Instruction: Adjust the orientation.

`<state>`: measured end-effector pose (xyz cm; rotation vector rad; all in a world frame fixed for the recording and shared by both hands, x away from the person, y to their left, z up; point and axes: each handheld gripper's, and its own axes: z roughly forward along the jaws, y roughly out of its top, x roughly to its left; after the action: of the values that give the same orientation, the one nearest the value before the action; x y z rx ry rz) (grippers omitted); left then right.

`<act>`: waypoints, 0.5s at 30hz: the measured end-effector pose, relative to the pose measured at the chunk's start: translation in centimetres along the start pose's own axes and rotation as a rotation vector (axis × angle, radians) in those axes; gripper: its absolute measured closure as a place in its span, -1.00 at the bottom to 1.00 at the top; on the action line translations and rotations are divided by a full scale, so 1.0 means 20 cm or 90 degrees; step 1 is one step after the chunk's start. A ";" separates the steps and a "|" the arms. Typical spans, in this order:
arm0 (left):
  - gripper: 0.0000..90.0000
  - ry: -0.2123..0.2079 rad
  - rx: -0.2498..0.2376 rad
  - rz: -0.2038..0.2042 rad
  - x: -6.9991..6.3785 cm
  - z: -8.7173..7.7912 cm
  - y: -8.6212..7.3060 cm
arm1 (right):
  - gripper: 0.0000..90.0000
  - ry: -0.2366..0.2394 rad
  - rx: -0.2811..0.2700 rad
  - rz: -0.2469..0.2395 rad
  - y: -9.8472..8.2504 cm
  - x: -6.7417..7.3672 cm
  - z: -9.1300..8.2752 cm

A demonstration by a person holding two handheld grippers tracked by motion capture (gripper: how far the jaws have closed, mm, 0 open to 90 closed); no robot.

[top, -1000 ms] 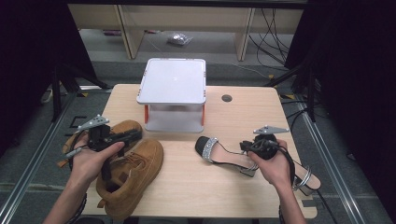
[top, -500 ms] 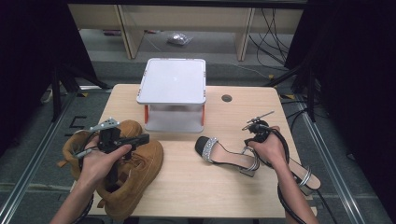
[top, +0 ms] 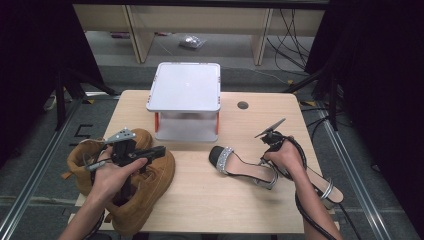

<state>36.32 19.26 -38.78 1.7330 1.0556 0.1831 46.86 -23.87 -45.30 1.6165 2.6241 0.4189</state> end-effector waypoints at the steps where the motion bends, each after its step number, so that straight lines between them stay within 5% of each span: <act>1: 0.82 -0.002 -0.004 0.000 0.00 0.01 0.00 | 1.00 0.012 0.019 0.005 0.00 0.01 0.00; 9: 0.78 0.012 -0.001 0.009 0.00 0.02 0.01 | 1.00 0.044 0.056 -0.007 -0.04 0.08 0.01; 12: 0.75 0.013 0.001 0.014 0.00 0.02 0.01 | 1.00 0.087 0.032 -0.056 -0.07 0.13 0.05; 15: 0.71 0.017 0.003 0.015 -0.01 0.02 0.01 | 0.98 0.102 0.034 -0.065 -0.08 0.19 0.04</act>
<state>36.52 18.91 -38.67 1.7525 1.0553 0.2193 43.87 -21.08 -46.12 1.5132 2.8430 0.4979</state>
